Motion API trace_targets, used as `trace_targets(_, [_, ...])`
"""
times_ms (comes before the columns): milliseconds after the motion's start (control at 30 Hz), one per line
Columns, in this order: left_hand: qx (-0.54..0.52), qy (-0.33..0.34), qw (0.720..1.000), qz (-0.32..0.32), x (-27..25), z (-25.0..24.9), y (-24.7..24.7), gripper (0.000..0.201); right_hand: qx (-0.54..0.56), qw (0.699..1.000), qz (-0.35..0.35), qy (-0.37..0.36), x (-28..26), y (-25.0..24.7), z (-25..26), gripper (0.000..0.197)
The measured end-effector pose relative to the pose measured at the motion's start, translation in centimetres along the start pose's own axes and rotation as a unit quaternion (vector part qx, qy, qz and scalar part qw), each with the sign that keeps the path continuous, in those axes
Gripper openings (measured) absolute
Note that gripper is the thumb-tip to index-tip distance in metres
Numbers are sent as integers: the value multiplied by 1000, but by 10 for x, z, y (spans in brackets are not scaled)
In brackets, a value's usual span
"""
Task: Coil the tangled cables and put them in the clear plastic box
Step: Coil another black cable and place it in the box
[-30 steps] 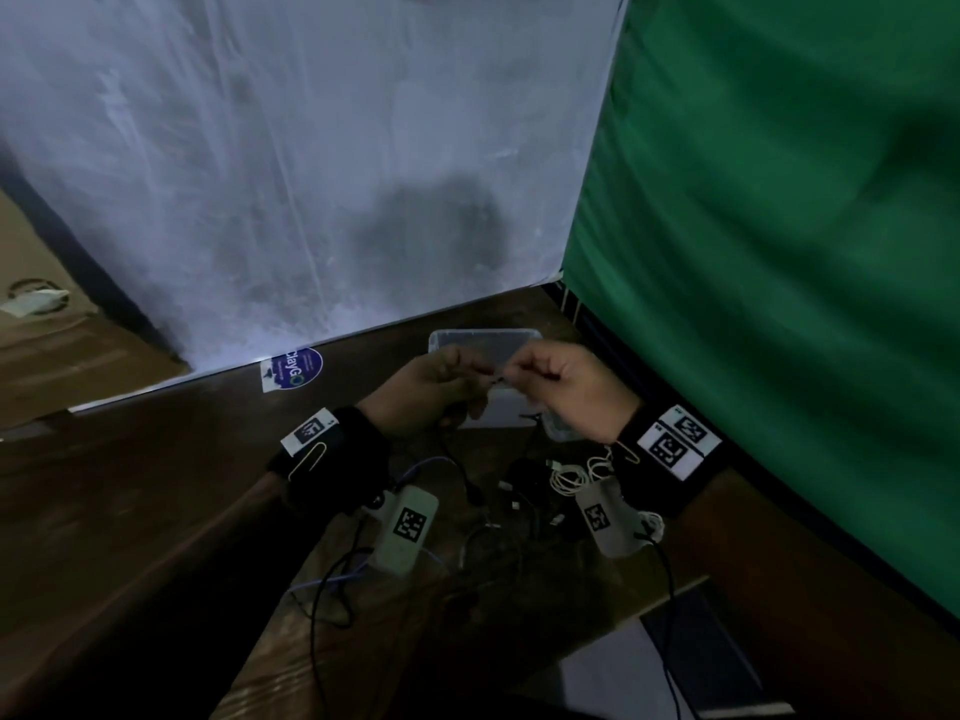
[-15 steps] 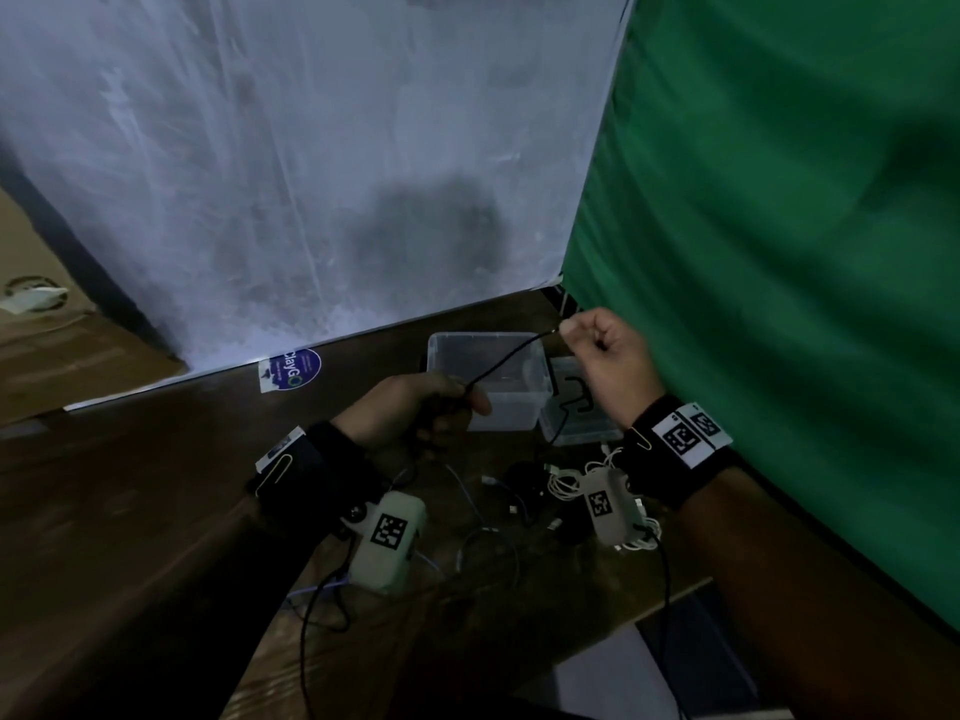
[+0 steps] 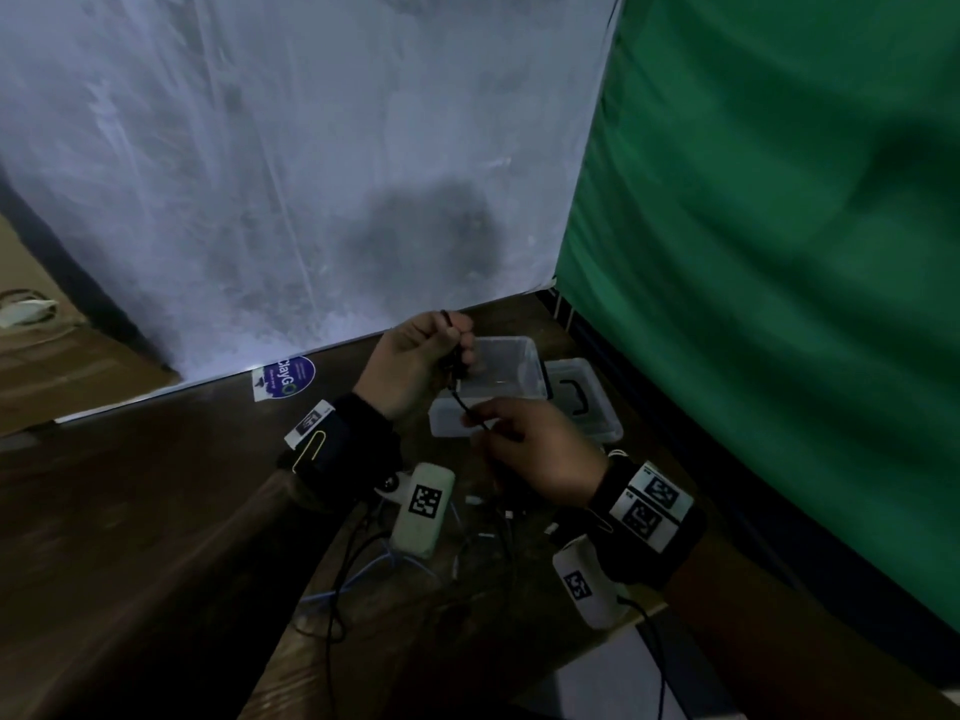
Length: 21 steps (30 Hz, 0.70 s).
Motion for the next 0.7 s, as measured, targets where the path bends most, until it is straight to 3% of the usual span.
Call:
trace_targets(233, [-112, -61, 989, -75, 1, 2, -13, 24, -70, 996, -40, -35, -7, -24, 1, 13])
trace_targets(300, [-61, -52, 994, -78, 0, 1, -12, 28, -73, 995, -50, -52, -9, -26, 3, 17])
trace_targets(367, [73, -4, 996, -54, -1, -1, -7, 32, -70, 992, -65, -87, -12, -27, 11, 23])
trace_targets(467, [280, 31, 959, 4, -6, 2, 10, 29, -59, 983, -89, -150, -16, -31, 24, 30])
trace_targets(533, [292, -7, 956, 41, -11, 8, 23, 17, -60, 977, -110, -173, -15, -37, 31, 31])
trace_targets(633, [259, -80, 960, 65, -20, 16, 33, 26, -37, 978, -112, -175, -10, -46, 33, 27])
trace_targets(700, [225, -74, 970, 61, -22, 15, 36, 20, -17, 983, -95, -158, -10, -45, 33, 22])
Point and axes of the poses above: each hand's wrist, its own x-axis towards the middle knuckle, its own y-axis out of the palm, z = x × y, the point moved 6 cm from there along x, towards the middle knuckle, and after that the axes turned 4 degrees about y, right-handed, at the moved point
